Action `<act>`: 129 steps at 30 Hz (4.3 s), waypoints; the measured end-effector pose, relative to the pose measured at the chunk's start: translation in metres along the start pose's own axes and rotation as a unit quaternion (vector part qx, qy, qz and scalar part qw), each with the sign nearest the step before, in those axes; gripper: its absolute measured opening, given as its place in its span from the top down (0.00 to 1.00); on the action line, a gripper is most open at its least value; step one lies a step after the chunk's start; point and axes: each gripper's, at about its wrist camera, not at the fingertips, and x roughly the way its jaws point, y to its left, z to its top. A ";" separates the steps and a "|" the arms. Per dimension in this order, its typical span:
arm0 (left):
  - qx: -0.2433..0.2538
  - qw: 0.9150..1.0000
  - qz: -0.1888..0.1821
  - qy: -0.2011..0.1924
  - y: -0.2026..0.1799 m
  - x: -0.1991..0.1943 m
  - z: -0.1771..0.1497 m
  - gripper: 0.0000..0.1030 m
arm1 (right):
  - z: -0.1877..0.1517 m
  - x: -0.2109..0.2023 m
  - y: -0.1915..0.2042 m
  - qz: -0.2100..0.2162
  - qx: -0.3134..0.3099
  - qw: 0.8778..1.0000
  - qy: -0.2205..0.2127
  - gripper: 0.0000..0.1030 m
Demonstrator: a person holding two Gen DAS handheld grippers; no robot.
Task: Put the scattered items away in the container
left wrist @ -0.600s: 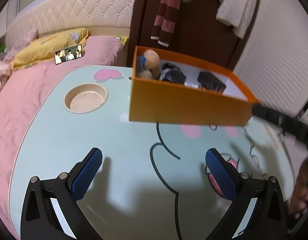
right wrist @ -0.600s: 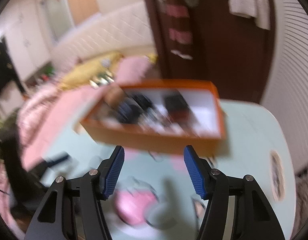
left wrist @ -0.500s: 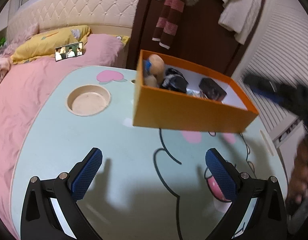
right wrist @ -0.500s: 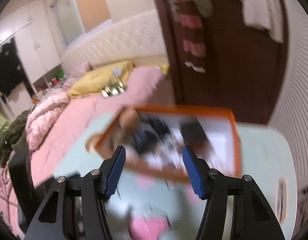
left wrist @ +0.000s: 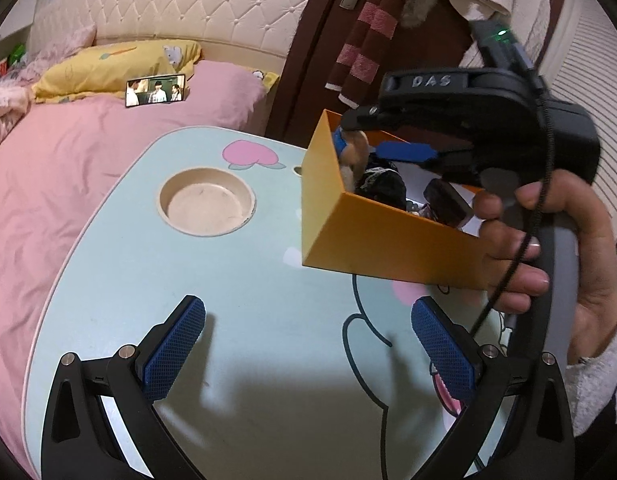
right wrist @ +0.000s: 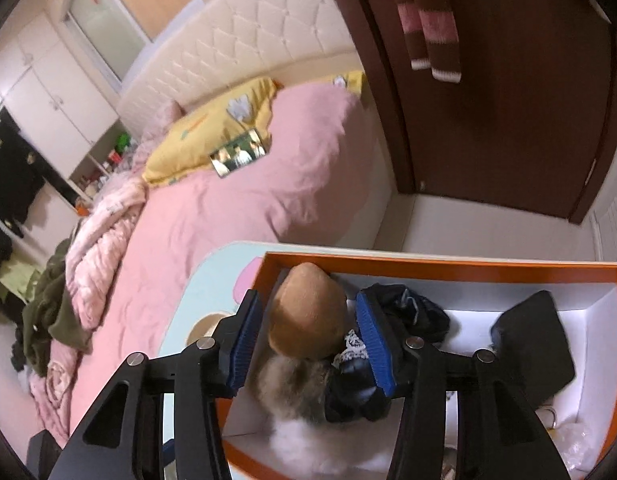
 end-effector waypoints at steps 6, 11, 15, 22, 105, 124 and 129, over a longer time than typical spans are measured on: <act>-0.013 1.000 -0.005 -0.003 0.008 -0.001 0.005 0.00 | -0.003 0.011 -0.004 -0.001 -0.007 1.000 0.016 0.73; -0.013 1.000 -0.001 -0.004 0.011 -0.004 0.009 0.00 | -0.007 -0.023 -0.001 0.032 -0.016 0.999 -0.031 0.73; -0.010 1.000 0.007 -0.006 0.011 -0.008 0.013 0.00 | -0.019 -0.073 0.005 0.060 -0.036 0.994 -0.083 0.73; 0.013 1.000 0.019 0.005 0.016 -0.018 0.028 0.00 | -0.070 -0.135 -0.008 0.095 -0.038 0.990 -0.100 0.73; 0.089 0.992 -0.073 0.045 -0.047 -0.007 0.009 0.79 | -0.111 -0.152 -0.068 -0.088 -0.047 0.987 -0.125 0.39; 0.096 0.992 -0.057 0.050 -0.032 -0.001 0.001 0.45 | -0.041 -0.052 -0.077 -0.162 -0.082 0.983 -0.034 0.63; 0.092 0.991 -0.061 0.072 -0.039 0.026 0.009 0.45 | -0.042 -0.062 -0.082 -0.137 -0.060 0.988 -0.048 0.63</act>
